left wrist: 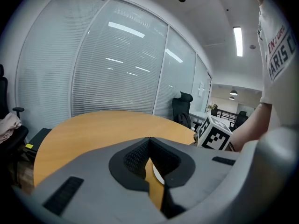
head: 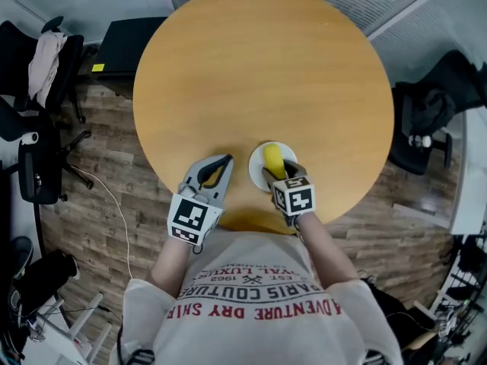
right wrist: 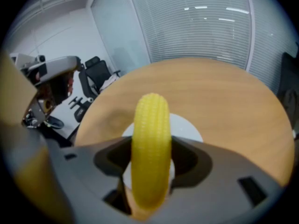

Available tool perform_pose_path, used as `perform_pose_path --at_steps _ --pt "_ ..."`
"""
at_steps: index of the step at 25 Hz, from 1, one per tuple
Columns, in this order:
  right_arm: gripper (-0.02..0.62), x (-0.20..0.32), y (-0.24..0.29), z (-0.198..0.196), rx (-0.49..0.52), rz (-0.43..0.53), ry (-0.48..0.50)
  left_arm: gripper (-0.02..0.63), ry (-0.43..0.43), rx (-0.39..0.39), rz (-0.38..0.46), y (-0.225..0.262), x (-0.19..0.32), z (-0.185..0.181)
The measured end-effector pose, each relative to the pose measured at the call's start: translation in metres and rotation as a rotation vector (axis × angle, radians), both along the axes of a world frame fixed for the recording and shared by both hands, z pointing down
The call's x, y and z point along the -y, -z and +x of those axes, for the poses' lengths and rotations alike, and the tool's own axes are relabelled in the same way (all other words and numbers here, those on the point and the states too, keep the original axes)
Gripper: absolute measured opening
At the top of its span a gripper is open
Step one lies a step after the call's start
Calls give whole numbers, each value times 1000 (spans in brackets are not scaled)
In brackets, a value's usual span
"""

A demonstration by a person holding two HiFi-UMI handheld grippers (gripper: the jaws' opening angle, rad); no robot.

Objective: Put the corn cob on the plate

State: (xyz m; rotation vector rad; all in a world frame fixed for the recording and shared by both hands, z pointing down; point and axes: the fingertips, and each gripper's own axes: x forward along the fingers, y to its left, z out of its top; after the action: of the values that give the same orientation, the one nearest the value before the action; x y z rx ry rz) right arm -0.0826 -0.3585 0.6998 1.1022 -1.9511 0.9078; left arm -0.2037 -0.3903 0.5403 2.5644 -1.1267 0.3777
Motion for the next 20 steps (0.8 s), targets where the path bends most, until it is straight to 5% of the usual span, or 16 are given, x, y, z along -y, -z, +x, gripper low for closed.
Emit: perform_pose_path --at_steps 20 --pt "264 4 -2 -5 -63 4 -85 34 25 13 -17 -3 5 -19"
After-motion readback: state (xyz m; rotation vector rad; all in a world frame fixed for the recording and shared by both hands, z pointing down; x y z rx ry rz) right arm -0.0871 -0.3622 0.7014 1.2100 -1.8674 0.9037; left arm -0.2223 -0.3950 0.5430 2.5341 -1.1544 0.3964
